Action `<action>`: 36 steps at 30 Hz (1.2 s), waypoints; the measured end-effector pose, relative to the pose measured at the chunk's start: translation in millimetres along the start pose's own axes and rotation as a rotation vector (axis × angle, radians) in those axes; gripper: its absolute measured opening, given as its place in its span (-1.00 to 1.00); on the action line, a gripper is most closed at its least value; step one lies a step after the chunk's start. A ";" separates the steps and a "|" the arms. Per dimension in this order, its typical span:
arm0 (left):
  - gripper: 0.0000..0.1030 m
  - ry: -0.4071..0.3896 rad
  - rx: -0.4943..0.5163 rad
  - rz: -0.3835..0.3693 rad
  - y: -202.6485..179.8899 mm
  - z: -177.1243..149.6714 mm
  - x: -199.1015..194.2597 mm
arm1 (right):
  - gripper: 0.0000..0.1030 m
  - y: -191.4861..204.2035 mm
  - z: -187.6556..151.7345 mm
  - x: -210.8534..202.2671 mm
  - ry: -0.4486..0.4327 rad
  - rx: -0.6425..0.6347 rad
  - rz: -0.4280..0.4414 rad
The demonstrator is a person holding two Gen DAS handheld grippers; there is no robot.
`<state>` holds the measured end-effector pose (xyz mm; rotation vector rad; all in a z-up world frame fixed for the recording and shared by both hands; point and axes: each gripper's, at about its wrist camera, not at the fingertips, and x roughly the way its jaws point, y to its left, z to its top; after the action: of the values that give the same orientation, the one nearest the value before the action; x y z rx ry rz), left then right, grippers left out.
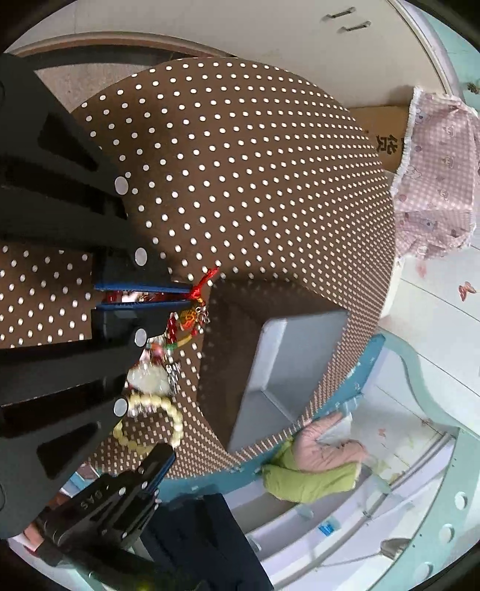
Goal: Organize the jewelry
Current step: 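Lift both bracelets and carry them over the grey metal box with both tools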
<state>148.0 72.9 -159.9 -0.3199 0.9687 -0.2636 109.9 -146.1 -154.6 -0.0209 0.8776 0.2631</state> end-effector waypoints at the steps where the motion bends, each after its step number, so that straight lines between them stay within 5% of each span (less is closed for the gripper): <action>1: -0.92 -0.009 0.004 -0.006 -1.4 1.4 -3.5 | -0.83 0.2 1.5 -2.4 -0.007 -0.001 0.005; 25: -0.92 -0.186 0.116 -0.096 -49.1 55.7 -69.0 | -0.84 17.1 55.2 -55.1 -0.212 -0.113 0.007; 36: -0.91 -0.166 0.134 -0.108 -63.1 104.8 -43.1 | -0.83 20.8 90.0 -36.9 -0.213 -0.114 0.062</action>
<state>207.6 45.7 -48.0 -0.2677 0.7668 -0.3927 150.7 -122.7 -66.9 -0.0708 0.6514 0.3661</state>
